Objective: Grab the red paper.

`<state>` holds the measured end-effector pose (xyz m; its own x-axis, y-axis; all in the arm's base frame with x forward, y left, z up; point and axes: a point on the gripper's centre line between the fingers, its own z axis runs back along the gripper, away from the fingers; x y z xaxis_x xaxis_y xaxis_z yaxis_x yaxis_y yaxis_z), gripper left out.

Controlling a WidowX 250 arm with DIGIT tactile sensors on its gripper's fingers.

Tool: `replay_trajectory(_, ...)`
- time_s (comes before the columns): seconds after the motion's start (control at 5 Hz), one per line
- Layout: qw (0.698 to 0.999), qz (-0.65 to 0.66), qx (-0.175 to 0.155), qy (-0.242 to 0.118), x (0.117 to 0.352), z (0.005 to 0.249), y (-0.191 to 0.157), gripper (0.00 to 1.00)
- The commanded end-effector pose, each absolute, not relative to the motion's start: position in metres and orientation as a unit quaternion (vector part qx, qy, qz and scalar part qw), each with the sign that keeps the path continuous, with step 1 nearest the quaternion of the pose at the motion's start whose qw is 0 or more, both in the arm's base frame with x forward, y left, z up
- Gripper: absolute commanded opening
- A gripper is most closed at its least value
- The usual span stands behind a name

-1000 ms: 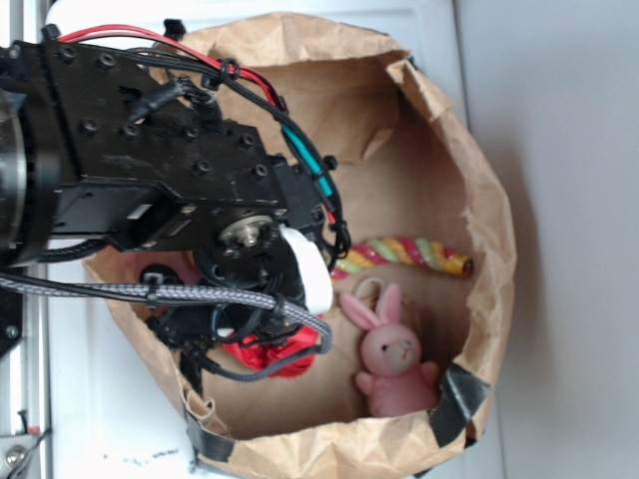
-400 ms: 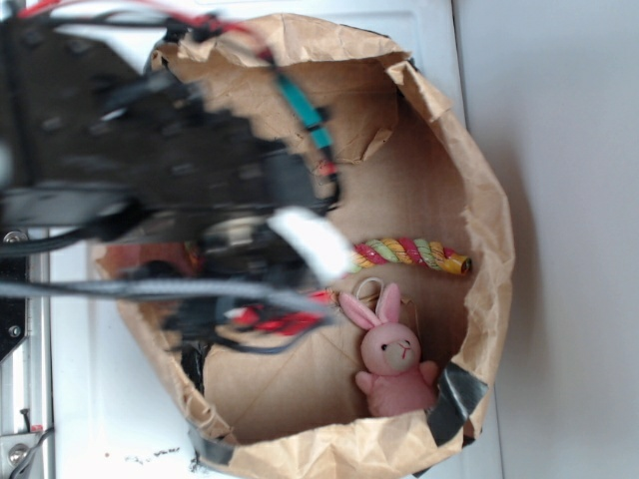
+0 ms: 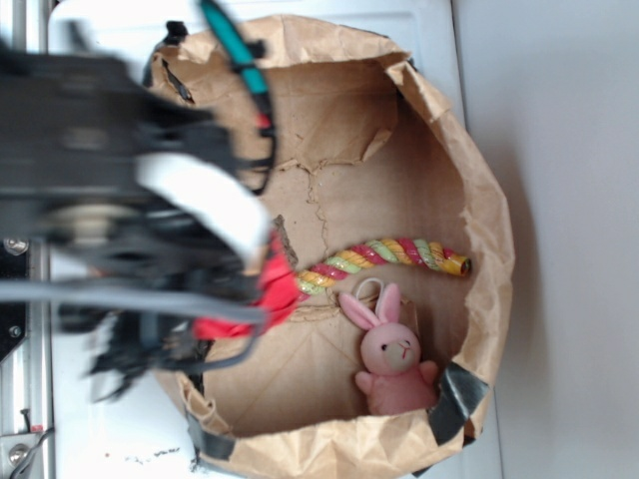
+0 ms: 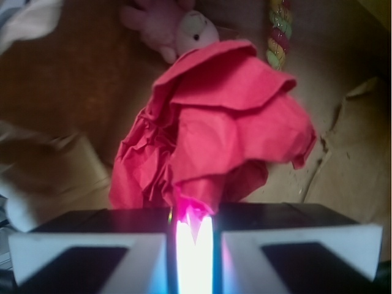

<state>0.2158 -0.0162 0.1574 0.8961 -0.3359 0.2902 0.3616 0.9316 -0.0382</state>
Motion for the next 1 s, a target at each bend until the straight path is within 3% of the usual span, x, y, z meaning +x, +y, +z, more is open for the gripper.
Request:
replay_trajectory(0.0,0.973,-0.156,-0.008,-0.172,0.147,0.205,-0.045,0.0)
replay_trajectory(0.4,0.98,-0.14,0.018,-0.142,0.054,0.244,-0.054,0.0)
replay_trajectory(0.8,0.983,-0.134,-0.005,-0.127,-0.045,0.275,-0.051,0.0)
